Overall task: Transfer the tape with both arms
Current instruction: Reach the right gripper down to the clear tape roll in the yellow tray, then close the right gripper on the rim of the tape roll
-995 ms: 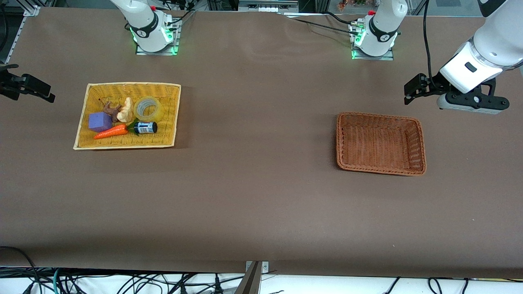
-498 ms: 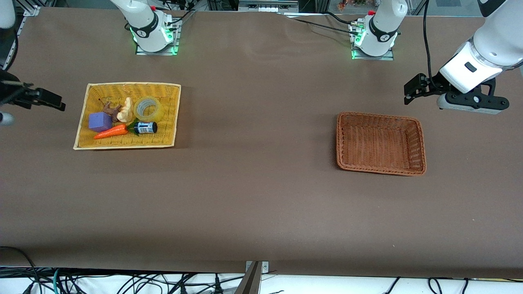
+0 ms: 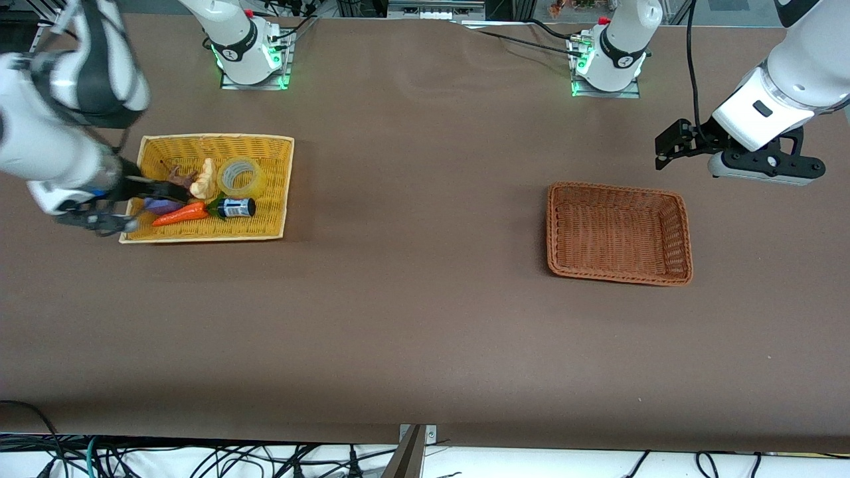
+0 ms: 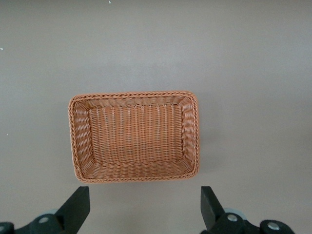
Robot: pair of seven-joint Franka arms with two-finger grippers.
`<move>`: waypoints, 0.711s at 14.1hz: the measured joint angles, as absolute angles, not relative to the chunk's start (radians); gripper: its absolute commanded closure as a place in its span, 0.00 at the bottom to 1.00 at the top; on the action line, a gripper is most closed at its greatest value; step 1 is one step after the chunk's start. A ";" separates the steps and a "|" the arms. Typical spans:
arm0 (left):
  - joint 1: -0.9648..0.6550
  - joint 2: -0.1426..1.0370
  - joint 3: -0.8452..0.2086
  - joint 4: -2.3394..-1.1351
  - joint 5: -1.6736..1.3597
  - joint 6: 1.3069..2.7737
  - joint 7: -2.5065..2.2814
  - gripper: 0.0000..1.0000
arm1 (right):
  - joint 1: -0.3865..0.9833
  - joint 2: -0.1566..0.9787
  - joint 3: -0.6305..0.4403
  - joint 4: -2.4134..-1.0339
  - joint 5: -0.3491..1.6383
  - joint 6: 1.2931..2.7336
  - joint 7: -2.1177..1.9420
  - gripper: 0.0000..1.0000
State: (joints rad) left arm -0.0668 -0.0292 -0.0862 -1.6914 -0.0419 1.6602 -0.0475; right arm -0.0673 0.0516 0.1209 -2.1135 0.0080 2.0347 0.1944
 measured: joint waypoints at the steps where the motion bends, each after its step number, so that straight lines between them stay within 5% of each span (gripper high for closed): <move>1: -0.067 -0.029 -0.086 -1.691 -0.042 1.660 -0.047 0.00 | -0.064 0.021 0.161 -2.210 0.008 2.115 0.247 0.00; 5: -0.067 -0.029 -0.086 -1.691 -0.042 1.660 -0.047 0.00 | -0.061 -0.039 0.262 -2.473 0.008 2.365 0.363 0.00; 10: -0.067 -0.029 -0.086 -1.691 -0.042 1.660 -0.047 0.00 | -0.064 -0.017 0.264 -2.645 0.008 2.605 0.365 0.00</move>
State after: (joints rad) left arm -0.0668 -0.0292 -0.0863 -1.6914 -0.0419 1.6602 -0.0475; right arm -0.0643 -0.0169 0.2643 -2.6448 0.0081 2.6047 0.3651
